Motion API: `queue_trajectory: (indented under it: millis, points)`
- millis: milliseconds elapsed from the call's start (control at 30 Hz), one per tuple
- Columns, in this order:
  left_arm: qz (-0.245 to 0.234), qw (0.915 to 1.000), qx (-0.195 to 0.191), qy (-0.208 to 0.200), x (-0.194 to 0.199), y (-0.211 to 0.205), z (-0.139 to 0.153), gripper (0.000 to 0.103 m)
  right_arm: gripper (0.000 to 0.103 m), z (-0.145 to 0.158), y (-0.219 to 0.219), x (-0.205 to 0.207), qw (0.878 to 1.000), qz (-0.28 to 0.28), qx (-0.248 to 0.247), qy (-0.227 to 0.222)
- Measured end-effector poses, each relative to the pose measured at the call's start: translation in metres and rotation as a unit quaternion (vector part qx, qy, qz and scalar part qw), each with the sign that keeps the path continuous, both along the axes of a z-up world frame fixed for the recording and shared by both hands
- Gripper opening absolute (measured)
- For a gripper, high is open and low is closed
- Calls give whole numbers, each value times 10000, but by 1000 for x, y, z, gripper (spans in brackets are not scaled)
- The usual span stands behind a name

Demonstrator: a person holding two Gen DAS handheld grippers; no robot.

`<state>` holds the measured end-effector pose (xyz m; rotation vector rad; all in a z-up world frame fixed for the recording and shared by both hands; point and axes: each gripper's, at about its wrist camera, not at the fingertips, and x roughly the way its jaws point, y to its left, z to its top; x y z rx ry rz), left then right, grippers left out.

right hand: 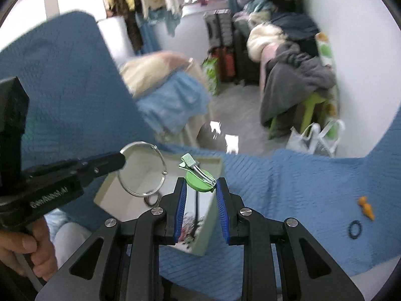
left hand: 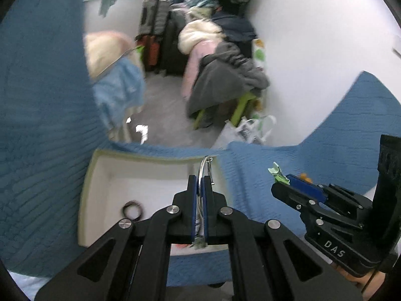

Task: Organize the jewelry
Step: 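Carry the silver ring and green clip over the box and open both tools, then move both tools back to the black coil bracelet and orange gourd ornament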

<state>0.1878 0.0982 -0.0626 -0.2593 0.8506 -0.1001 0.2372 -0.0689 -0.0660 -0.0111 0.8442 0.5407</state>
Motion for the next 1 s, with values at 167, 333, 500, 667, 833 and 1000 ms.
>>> queue_trajectory:
  millis: [167,333,500,667,833,1000]
  points:
    - [217,9993,18,319,-6,25,-28,3,22,-35,36,-2,9985,300,-194,407]
    - [272,9979,-52,582,-11,34,-53,3,22,-59,53,-9,9961,470,-427,620]
    - [336,9968,-114,714,-15,38,-68,3,22,-73,57,-11,9951,442,-473,747]
    - [279,9968,-117,735,-15,32,-69,3,23,-74,52,-13,9950,430,-478,764]
    - [240,9974,-155,661,-16,23,-59,6,26,-66,41,-11,9959,384,-367,726]
    - [156,9993,-167,312,-18,8,-41,44,32,-48,22,-11,9978,264,-272,546]
